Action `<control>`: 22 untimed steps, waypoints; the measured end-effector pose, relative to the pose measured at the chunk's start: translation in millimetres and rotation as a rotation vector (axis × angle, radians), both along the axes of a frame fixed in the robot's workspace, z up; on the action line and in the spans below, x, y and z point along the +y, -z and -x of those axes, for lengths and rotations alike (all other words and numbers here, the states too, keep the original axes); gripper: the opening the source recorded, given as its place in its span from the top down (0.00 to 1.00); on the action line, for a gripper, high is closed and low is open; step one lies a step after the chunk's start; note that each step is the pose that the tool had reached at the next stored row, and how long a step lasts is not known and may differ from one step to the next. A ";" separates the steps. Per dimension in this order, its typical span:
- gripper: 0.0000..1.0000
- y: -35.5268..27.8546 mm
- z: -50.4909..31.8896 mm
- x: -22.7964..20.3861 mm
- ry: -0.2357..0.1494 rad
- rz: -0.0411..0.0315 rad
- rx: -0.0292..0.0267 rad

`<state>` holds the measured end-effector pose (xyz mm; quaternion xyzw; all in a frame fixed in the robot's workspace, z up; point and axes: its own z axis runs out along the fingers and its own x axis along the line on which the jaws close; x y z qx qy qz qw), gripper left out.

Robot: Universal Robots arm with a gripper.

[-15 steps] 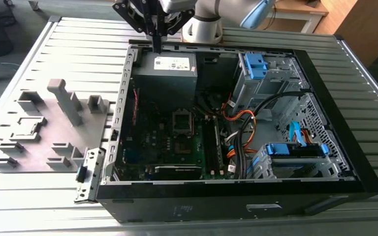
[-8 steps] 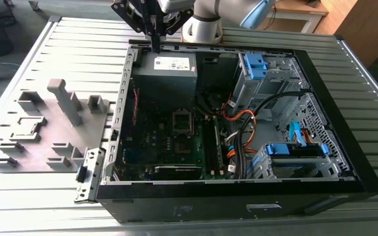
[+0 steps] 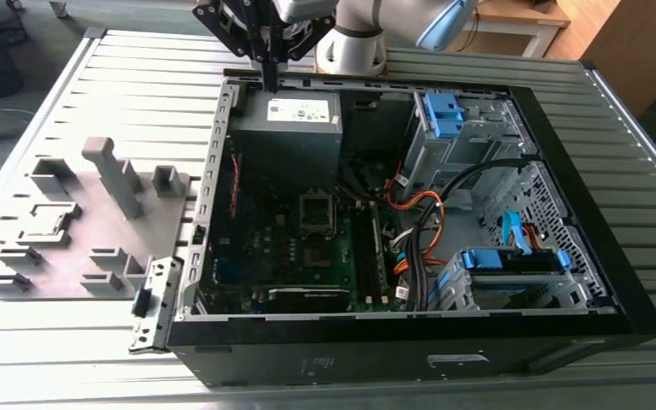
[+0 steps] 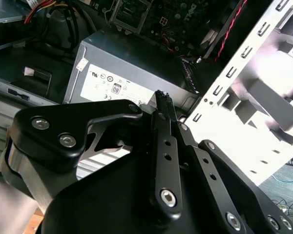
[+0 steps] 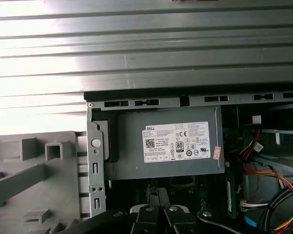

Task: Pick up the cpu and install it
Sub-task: 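Reach for the cpu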

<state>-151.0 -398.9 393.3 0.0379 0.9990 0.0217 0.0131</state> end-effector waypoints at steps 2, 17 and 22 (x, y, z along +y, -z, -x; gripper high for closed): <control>0.89 0.0 1.7 0.0 0.000 0.0000 0.0000; 0.89 0.7 25.8 0.0 0.000 0.0000 0.0000; 0.89 0.8 29.2 0.0 0.000 0.0000 0.0000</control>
